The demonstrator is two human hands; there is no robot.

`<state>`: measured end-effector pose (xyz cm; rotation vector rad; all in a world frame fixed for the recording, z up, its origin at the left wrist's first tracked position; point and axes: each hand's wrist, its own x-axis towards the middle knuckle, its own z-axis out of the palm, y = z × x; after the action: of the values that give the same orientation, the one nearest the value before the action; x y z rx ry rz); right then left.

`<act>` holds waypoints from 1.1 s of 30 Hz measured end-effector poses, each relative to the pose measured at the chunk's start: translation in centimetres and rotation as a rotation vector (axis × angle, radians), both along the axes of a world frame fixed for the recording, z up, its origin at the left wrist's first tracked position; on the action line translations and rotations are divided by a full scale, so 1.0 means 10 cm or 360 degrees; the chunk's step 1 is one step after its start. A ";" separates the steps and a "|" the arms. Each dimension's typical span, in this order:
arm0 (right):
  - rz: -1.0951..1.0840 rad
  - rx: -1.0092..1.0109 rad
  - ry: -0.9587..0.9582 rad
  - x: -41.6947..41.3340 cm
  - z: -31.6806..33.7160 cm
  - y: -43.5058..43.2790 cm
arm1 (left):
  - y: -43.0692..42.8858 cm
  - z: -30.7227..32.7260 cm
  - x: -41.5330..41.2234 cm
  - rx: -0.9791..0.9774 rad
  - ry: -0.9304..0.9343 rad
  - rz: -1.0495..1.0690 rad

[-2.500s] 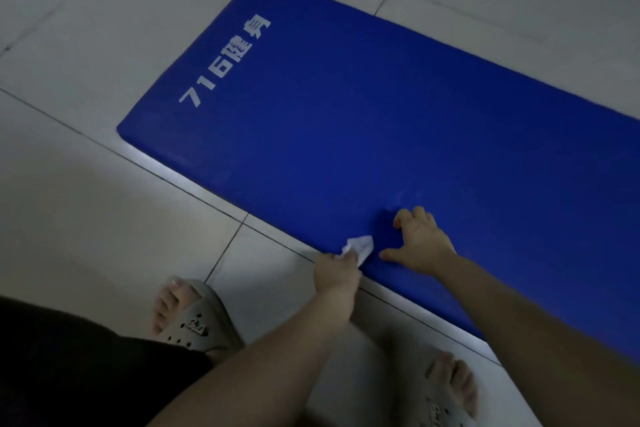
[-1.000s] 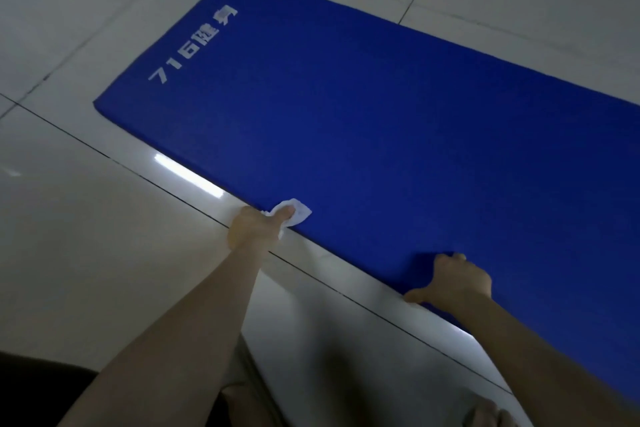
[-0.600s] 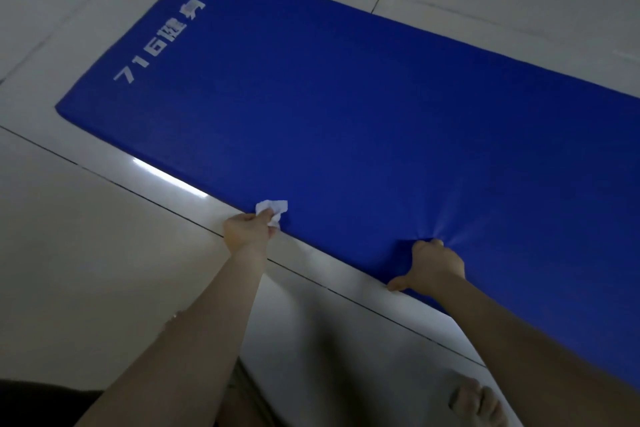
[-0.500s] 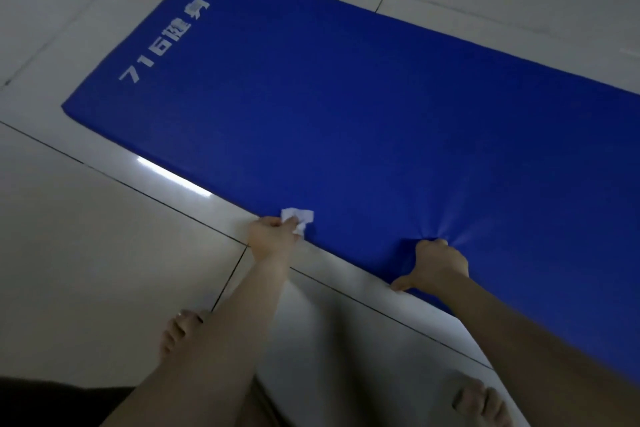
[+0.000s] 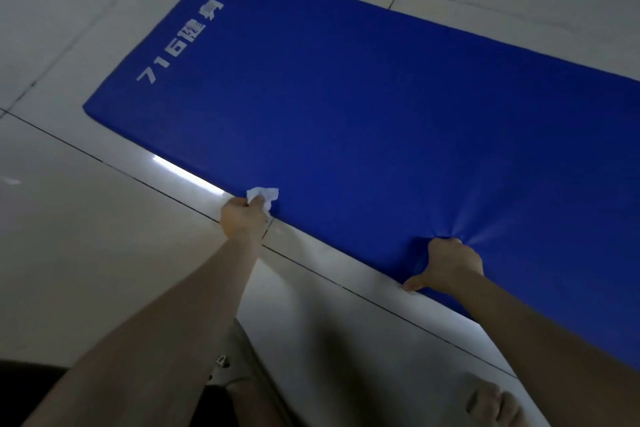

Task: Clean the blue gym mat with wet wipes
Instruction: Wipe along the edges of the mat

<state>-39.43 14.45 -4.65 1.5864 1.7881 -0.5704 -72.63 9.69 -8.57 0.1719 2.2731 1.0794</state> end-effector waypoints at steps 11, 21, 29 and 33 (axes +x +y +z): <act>0.0038 0.0022 0.0034 0.03 -0.03 0.01 | -0.37 0.01 1.65 0.0018 0.0108 -0.0928; 0.0020 0.0048 0.0047 0.05 -0.04 0.02 | -0.01 -0.05 0.22 -0.0237 0.0676 -0.0628; 0.0026 0.0040 0.0037 0.02 -0.04 0.01 | -0.31 0.01 1.16 -0.0014 0.0501 -0.0986; 0.0033 0.0029 0.0064 0.03 -0.04 0.03 | -0.52 -0.02 1.61 0.0004 0.0533 -0.1470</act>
<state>-39.14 14.78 -5.05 1.5773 1.8420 -0.5814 -56.54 4.53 -8.78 1.3296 2.0497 0.5674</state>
